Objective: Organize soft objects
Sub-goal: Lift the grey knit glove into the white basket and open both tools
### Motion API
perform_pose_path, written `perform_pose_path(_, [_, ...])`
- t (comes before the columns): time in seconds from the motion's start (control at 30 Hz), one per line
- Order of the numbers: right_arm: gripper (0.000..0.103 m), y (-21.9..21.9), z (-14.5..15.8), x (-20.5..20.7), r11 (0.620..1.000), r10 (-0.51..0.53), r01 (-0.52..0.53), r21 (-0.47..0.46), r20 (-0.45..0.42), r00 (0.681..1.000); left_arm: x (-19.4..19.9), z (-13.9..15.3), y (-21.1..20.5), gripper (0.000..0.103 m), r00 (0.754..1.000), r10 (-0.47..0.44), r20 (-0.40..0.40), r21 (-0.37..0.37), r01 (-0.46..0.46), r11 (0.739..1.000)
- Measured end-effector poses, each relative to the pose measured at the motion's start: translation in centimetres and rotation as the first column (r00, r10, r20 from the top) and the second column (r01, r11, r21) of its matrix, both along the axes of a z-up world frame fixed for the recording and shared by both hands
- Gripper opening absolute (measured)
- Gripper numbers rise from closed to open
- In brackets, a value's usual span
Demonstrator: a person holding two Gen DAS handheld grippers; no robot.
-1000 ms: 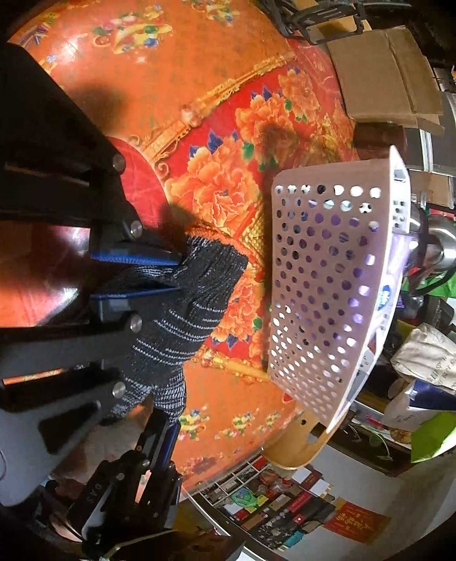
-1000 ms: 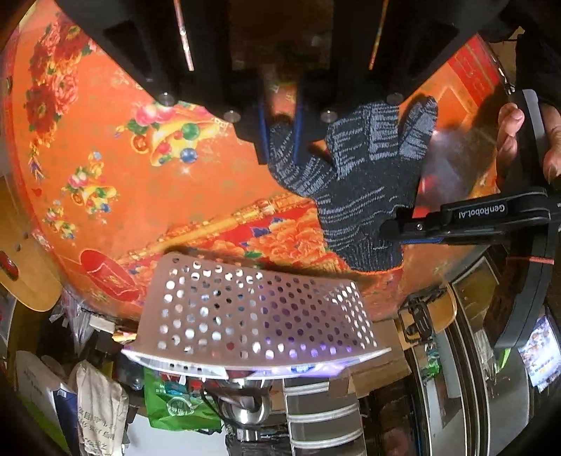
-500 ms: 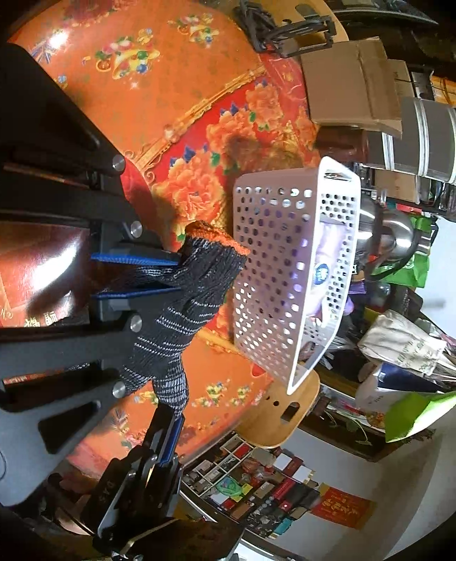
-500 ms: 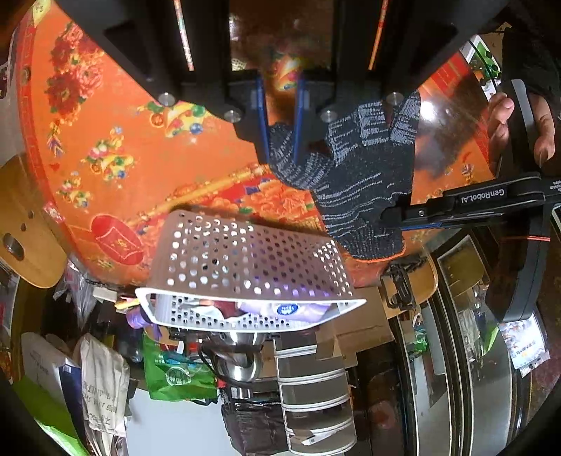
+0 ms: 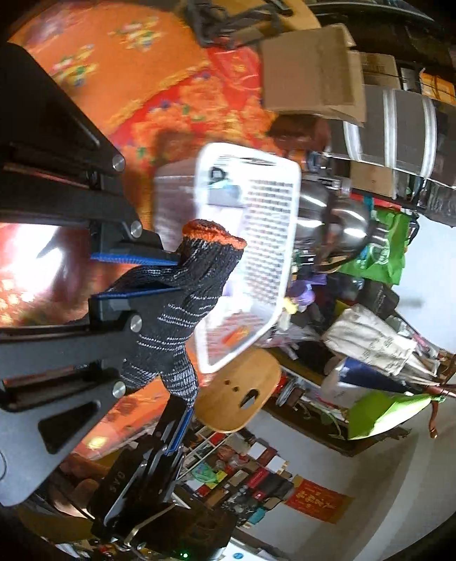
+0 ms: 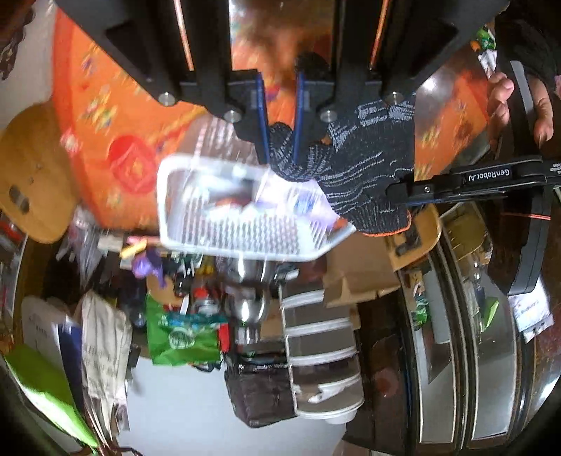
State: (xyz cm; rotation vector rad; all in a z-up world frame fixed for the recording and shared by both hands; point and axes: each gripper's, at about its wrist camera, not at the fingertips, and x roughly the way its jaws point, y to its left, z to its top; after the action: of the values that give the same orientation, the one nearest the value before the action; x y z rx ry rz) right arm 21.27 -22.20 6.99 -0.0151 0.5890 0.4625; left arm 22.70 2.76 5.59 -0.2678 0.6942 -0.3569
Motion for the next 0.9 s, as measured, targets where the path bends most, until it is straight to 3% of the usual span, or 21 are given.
perform_pose_path(0.17, [0.011, 0.5, 3.8, 5.5, 0.999, -0.025, 0.026, -0.031, 0.025, 0.999, 5.1, 4.6, 0.1, 0.011, 1.000, 0.030, 0.002, 0.000, -0.030, 1.000])
perform_pose_path(0.33, [0.011, 1.1, 5.2, 10.3, 0.997, -0.043, 0.045, -0.067, 0.019, 0.999, 10.7, 7.8, 0.1, 0.011, 0.996, 0.085, -0.010, 0.016, -0.085, 0.996])
perform_pose_path(0.43, [0.011, 1.7, 5.1, 12.8, 0.992, -0.063, 0.065, -0.106, 0.021, 0.998, 13.8, 8.2, -0.5, 0.011, 0.993, 0.116, -0.033, 0.059, -0.113, 0.992])
perform_pose_path(0.6, [0.011, 2.2, 3.6, 15.4, 0.989, -0.081, 0.082, -0.122, 0.011, 0.997, 18.3, 5.9, -0.9, 0.012, 0.982, 0.151, -0.113, 0.103, -0.139, 0.985])
perform_pose_path(0.63, [0.012, 2.2, 3.2, 15.7, 0.989, -0.085, 0.085, -0.124, 0.010, 0.996, 18.7, 5.2, -1.0, 0.015, 0.980, 0.152, -0.127, 0.105, -0.139, 0.985])
perform_pose_path(0.67, [0.012, 2.2, 2.8, 15.9, 0.988, -0.095, 0.095, -0.122, 0.003, 0.995, 19.3, 4.6, -1.0, 0.025, 0.978, 0.154, -0.141, 0.101, -0.141, 0.985])
perform_pose_path(0.7, [0.016, 2.0, 2.5, 16.0, 0.987, -0.111, 0.111, -0.115, 0.010, 0.994, 19.7, 4.0, -0.9, 0.043, 0.977, 0.155, -0.149, 0.101, -0.141, 0.985])
perform_pose_path(0.77, [0.030, 1.7, 1.8, 16.5, 0.985, -0.134, 0.134, -0.110, 0.006, 0.991, 20.3, 3.1, -1.2, 0.064, 0.975, 0.153, -0.160, 0.132, -0.133, 0.982])
perform_pose_path(0.8, [0.047, 1.6, 1.5, 16.7, 0.985, -0.135, 0.134, -0.106, -0.007, 0.991, 20.5, 2.6, -1.3, 0.070, 0.972, 0.162, -0.167, 0.152, -0.137, 0.979])
perform_pose_path(0.83, [0.056, 1.4, 1.2, 16.9, 0.985, -0.139, 0.136, -0.105, -0.017, 0.990, 20.3, 2.3, -1.2, 0.072, 0.972, 0.172, -0.157, 0.161, -0.146, 0.976])
perform_pose_path(0.9, [0.061, 1.3, 0.5, 17.0, 0.981, -0.149, 0.145, -0.129, -0.027, 0.988, 19.9, 2.2, -1.1, 0.073, 0.978, 0.170, -0.123, 0.174, -0.148, 0.974])
